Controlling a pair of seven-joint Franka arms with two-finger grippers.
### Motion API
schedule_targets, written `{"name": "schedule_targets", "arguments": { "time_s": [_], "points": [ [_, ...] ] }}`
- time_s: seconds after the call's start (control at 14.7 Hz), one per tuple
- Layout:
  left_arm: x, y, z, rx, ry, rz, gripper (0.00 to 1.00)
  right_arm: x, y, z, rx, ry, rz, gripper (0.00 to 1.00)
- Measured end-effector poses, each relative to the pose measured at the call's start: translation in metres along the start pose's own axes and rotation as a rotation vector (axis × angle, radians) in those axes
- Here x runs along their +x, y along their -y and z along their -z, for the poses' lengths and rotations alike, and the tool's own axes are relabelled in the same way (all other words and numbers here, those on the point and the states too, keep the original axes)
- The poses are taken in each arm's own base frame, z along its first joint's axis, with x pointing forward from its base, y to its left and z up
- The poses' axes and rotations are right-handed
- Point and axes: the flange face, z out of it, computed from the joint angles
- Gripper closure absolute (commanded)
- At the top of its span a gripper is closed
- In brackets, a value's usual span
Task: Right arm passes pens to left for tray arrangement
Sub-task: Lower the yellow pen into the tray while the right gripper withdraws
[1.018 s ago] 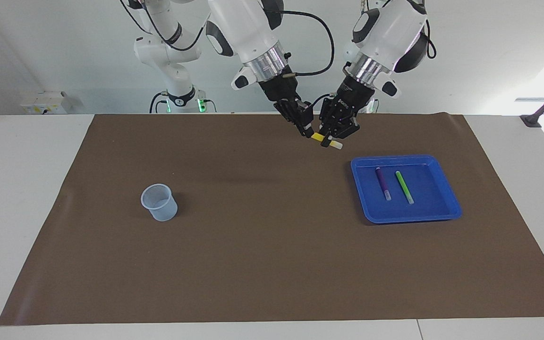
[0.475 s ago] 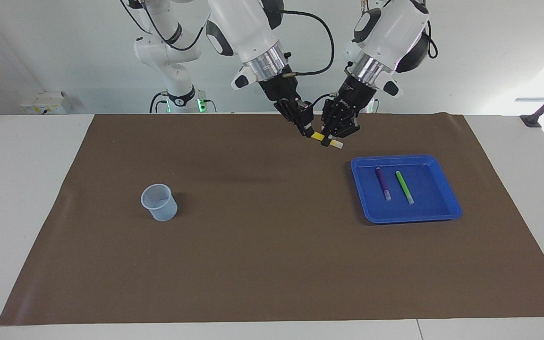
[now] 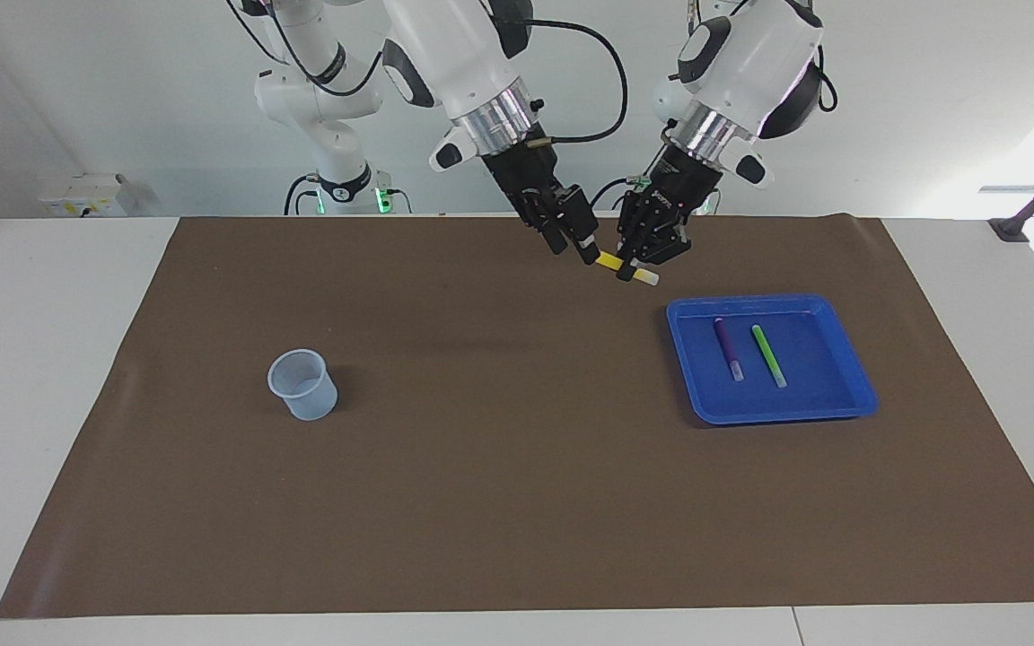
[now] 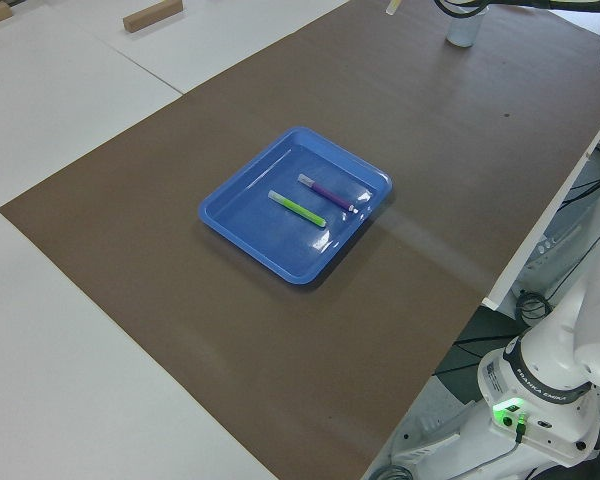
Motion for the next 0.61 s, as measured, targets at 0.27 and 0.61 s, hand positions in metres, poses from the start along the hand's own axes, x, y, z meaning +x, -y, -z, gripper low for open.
{"name": "schedule_targets", "arguments": {
  "time_s": [0.27,0.61],
  "points": [
    [0.043,-0.015,0.003,0.066,-0.043,-0.146,1.00,0.070,-0.032,0.017,-0.174,0.010,0.292,0.00],
    [0.136,-0.030,0.013,0.217,-0.060,-0.447,1.00,0.150,-0.085,0.064,-0.358,0.100,0.577,0.00]
  ]
}}
